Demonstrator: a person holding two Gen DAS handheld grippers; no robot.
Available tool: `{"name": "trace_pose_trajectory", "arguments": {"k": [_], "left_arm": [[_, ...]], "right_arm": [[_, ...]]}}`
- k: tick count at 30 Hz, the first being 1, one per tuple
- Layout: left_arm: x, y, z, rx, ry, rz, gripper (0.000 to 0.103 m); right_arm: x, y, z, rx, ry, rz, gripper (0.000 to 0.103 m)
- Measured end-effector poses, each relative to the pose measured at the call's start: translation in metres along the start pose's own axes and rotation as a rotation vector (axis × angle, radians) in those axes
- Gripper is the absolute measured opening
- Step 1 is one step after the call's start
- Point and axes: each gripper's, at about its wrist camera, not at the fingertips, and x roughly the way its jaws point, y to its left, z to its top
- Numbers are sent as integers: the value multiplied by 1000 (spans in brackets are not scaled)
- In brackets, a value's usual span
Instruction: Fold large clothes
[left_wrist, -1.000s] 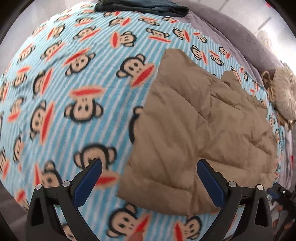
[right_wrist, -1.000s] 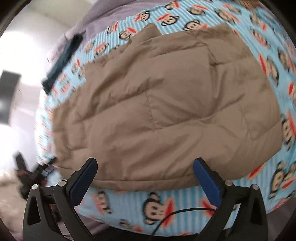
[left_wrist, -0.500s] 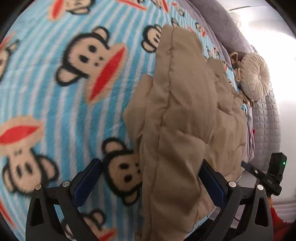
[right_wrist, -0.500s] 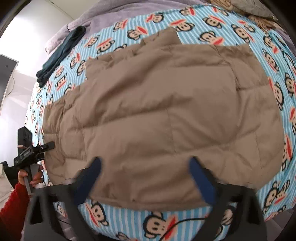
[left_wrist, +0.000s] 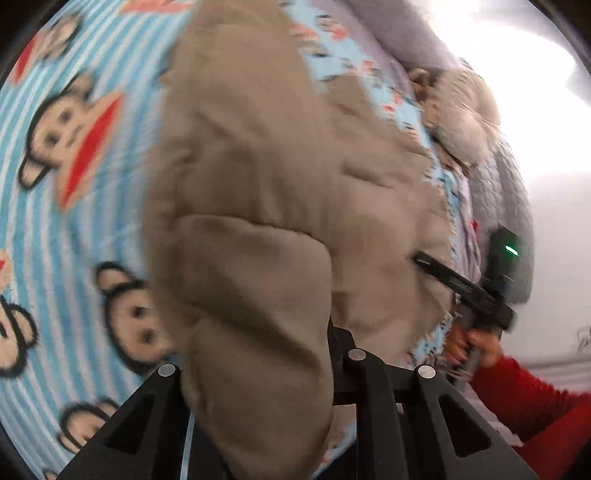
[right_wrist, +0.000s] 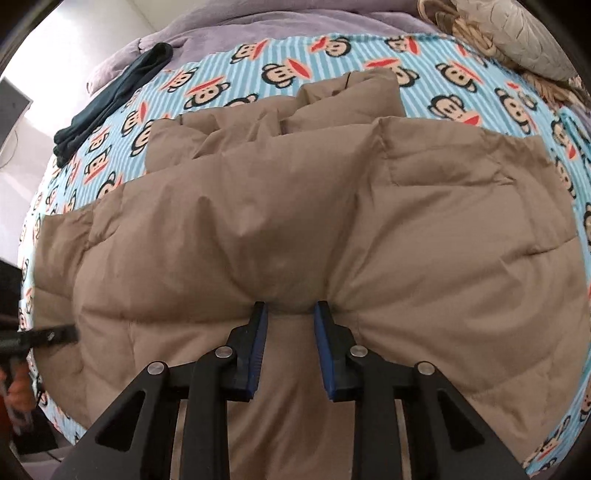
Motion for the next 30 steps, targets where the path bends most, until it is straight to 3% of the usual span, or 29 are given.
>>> {"name": "trace_pose_trajectory", "arguments": {"k": [5, 9, 15, 20, 23, 26, 30], "left_arm": [[-20, -89, -2, 106, -29, -36, 22], [-10, -165, -2, 183, -39, -27, 22], [49, -259, -4, 264, -28, 99, 22], [74, -290, -1, 270, -34, 207, 22], [88, -298, -1, 255, -31, 285, 22], [105, -302, -1, 247, -20, 329, 22], [156, -318, 8, 262, 41, 338, 29]], "right_arm": [[17, -16, 3, 23, 39, 57, 28], [27, -33, 7, 89, 65, 146, 28], [38, -58, 10, 186, 110, 290, 26], [43, -96, 21, 344, 208, 485, 24], [13, -123, 25, 343, 177, 526, 28], [-23, -157, 22, 309, 114, 485, 38], [-56, -212, 4, 335, 66, 430, 40]]}}
